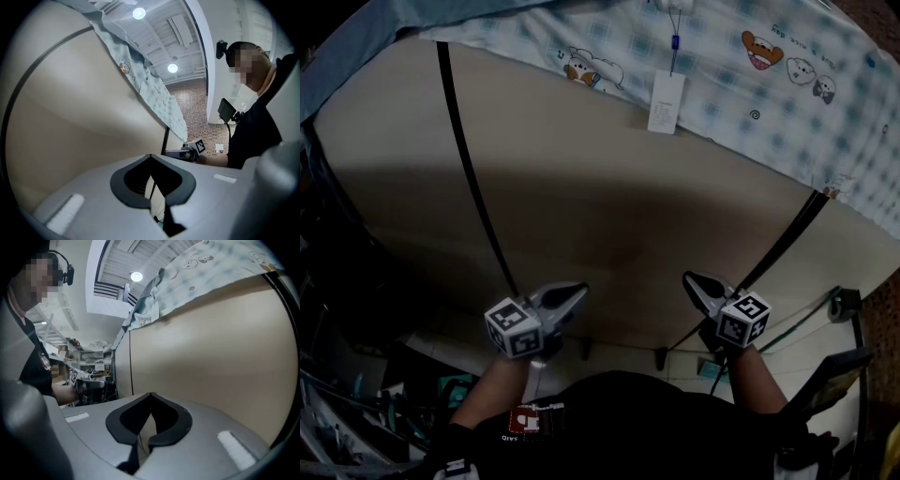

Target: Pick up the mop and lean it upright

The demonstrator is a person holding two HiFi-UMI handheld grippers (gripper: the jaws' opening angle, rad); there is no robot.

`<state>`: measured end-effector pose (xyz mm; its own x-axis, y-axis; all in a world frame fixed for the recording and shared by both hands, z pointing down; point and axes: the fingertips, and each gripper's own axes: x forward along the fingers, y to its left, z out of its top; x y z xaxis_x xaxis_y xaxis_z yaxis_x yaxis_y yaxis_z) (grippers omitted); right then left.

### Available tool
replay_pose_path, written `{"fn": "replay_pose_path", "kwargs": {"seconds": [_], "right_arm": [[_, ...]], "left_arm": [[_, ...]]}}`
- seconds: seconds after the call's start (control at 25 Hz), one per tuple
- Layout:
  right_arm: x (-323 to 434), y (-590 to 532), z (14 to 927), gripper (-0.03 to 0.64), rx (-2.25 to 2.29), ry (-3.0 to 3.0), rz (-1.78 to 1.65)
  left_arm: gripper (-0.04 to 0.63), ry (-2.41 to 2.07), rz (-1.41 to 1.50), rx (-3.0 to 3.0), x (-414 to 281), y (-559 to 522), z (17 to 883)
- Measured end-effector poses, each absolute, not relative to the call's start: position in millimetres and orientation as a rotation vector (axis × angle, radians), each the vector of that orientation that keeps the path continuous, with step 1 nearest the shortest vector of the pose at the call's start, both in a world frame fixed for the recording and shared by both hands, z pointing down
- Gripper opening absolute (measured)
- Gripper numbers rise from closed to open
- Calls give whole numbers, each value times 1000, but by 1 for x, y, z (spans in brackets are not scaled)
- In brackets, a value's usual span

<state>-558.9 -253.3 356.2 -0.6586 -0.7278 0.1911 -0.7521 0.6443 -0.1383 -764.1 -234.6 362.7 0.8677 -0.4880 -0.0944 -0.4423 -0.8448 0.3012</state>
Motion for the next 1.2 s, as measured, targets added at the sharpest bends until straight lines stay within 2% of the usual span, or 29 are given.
{"fn": "replay_pose_path", "kwargs": {"seconds": [0.28, 0.64, 1.2], "right_arm": [[-575, -246, 354, 15, 1347, -2716, 365], [-531, -245, 347, 15, 1365, -2733, 335], [-337, -236, 345, 15, 1140, -2781, 286]], "left_arm": [[0, -622, -232, 2789, -786, -250, 367], [0, -599, -210, 2829, -741, -247, 357], [0, -733, -302, 2761, -520, -211, 345]]}}
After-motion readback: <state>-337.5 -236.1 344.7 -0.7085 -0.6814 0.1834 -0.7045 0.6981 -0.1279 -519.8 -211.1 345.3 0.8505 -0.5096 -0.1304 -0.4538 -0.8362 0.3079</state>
